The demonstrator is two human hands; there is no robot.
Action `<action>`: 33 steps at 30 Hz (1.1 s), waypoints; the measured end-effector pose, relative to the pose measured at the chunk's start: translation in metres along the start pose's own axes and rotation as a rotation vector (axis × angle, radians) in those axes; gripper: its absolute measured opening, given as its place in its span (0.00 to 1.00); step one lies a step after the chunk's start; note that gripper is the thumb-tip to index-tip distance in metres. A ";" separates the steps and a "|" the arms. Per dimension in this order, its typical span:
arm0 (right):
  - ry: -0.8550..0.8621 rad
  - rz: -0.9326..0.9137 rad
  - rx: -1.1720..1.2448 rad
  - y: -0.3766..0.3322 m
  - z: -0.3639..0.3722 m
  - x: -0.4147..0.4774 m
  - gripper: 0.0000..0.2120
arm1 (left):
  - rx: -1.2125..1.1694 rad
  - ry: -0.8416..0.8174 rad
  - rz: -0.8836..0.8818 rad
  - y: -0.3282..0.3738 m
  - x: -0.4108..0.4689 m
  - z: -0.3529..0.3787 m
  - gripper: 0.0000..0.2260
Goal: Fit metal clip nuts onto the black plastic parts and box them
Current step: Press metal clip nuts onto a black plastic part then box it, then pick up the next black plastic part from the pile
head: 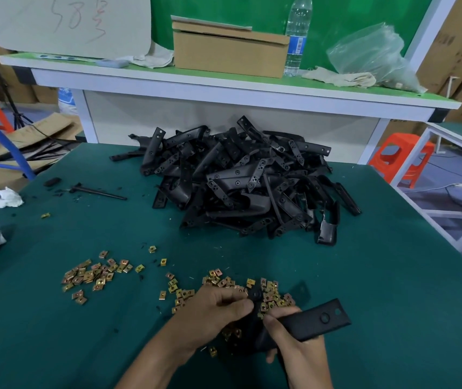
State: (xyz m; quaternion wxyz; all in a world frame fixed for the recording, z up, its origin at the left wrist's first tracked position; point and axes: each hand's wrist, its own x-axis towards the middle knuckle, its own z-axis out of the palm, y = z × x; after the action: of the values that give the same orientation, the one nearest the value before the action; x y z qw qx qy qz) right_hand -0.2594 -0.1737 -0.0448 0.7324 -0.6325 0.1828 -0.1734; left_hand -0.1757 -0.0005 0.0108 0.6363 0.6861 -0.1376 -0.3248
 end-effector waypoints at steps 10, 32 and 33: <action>0.070 -0.033 0.015 0.001 0.007 -0.003 0.10 | 0.575 0.368 0.230 0.001 -0.001 0.028 0.14; 0.851 0.064 0.828 -0.046 -0.182 -0.148 0.19 | 0.704 0.015 0.293 -0.013 0.021 0.065 0.31; 0.946 0.002 0.885 -0.048 -0.199 -0.155 0.20 | 0.692 0.011 0.288 -0.016 0.022 0.067 0.31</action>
State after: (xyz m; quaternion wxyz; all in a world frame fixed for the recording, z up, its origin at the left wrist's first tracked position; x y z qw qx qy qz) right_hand -0.4930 -0.2770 -0.0161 0.7644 -0.1258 0.3978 -0.4916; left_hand -0.2042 -0.0636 -0.0089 0.4066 0.8358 -0.3311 -0.1627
